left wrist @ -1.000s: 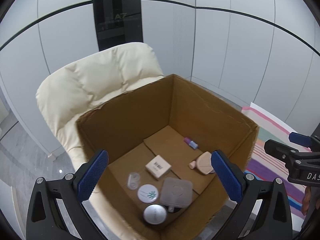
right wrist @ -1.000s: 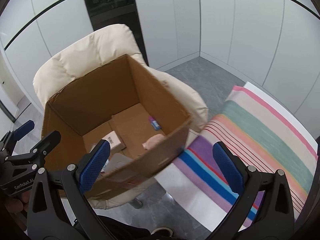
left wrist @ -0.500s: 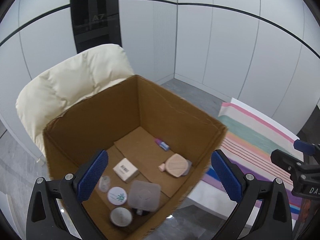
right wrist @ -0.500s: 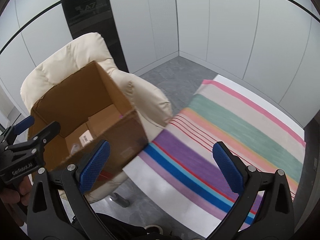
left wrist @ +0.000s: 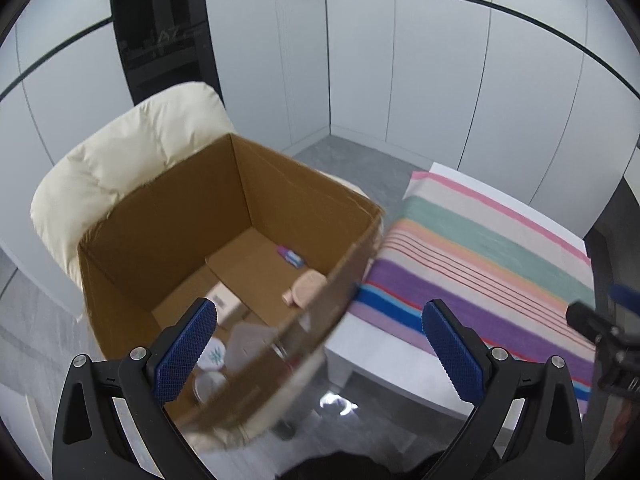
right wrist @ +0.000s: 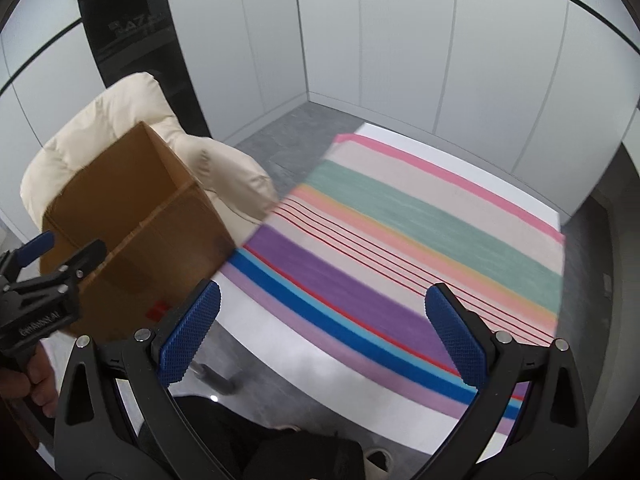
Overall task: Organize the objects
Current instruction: 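Withdraw both open tools from the cardboard box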
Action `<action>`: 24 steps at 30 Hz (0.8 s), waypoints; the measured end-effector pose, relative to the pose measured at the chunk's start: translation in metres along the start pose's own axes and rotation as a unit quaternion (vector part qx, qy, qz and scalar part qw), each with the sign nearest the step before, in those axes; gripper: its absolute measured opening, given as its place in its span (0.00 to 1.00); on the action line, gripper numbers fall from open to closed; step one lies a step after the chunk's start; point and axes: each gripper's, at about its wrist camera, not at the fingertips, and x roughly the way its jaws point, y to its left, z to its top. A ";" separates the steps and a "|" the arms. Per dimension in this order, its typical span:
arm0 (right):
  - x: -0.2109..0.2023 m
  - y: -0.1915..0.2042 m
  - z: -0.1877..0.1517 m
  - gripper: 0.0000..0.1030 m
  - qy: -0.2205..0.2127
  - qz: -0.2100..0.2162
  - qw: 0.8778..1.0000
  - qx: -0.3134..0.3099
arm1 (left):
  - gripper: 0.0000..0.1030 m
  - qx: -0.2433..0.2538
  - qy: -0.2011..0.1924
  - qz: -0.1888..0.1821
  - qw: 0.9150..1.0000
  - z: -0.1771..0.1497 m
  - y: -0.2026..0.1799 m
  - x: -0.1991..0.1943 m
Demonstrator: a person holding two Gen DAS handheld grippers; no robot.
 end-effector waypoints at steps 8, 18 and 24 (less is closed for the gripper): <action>-0.024 -0.031 -0.040 1.00 0.028 -0.016 0.999 0.018 | 1.00 0.024 0.018 -0.014 0.999 -0.029 -0.035 -0.029; -0.049 -0.044 -0.067 1.00 0.029 -0.025 0.999 0.014 | 1.00 0.059 0.028 -0.040 0.997 -0.052 -0.059 -0.051; -0.049 -0.045 -0.071 1.00 0.031 -0.033 0.999 0.011 | 1.00 0.057 0.020 -0.034 0.998 -0.050 -0.062 -0.052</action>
